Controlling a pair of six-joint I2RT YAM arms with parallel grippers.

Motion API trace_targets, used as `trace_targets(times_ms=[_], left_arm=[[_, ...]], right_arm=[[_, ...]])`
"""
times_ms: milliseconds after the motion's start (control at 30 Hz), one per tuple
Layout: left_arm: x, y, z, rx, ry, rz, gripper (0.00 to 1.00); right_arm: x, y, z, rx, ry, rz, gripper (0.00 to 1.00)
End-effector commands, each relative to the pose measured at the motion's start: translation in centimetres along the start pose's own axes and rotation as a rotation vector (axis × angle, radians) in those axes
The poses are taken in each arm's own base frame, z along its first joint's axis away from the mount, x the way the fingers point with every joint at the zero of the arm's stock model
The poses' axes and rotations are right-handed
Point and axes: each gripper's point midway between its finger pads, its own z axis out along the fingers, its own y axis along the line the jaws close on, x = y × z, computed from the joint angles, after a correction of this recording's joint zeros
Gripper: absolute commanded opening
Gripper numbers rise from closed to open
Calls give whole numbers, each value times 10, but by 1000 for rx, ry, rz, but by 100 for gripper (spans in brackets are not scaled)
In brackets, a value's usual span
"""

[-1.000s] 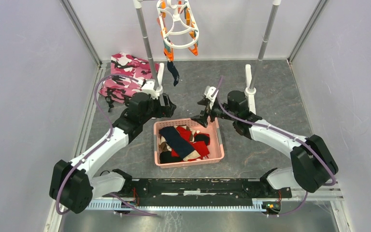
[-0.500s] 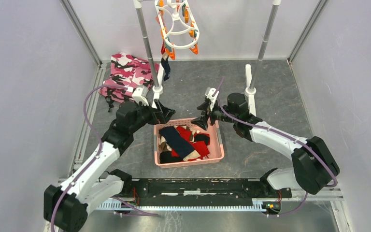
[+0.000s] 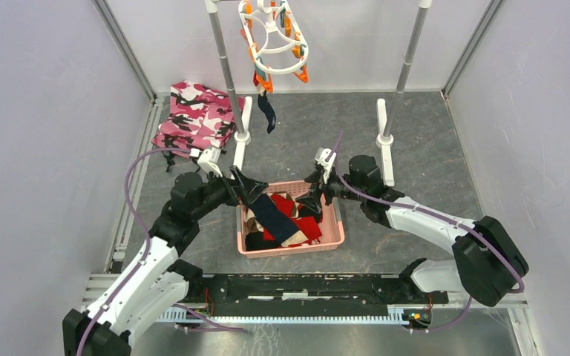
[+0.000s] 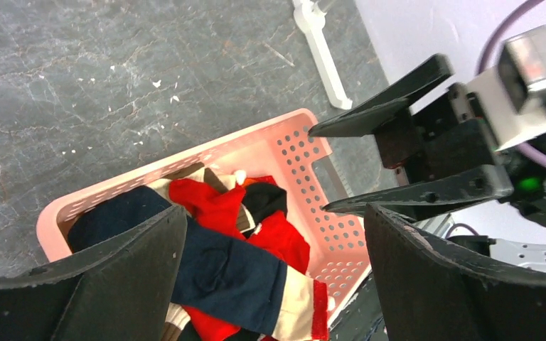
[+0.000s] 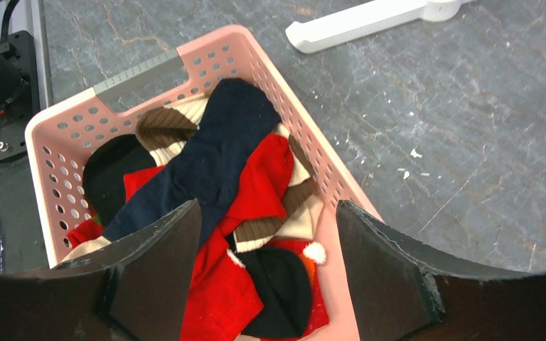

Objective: Clip the socks to the hanger
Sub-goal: Pick up the sock from the bin.

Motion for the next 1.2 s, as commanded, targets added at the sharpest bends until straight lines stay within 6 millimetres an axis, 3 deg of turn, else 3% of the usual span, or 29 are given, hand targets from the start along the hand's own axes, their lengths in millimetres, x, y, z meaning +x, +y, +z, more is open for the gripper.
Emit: trace_targets(times_ms=[0,200,367,500,867,1033,1167], left_arm=[[-12,-8,-12,19,-82,-37,98],[-16,-4,-13,21,-136,-5,97],[-24,-7,-13,55,-198,49,90],[-32,-7,-12,81,-272,95,88],[-28,9,-6,58,-327,162,88],[-27,10,-6,59,-325,170,88],[-25,9,-7,68,-320,164,88]], right_arm=[[-6,-1,-1,23,-48,12,74],[18,9,21,-21,37,58,62],[29,0,35,44,87,83,53],[38,3,44,35,106,98,52],[54,-2,73,50,157,149,52],[57,7,82,5,173,160,27],[42,10,73,0,134,127,4]])
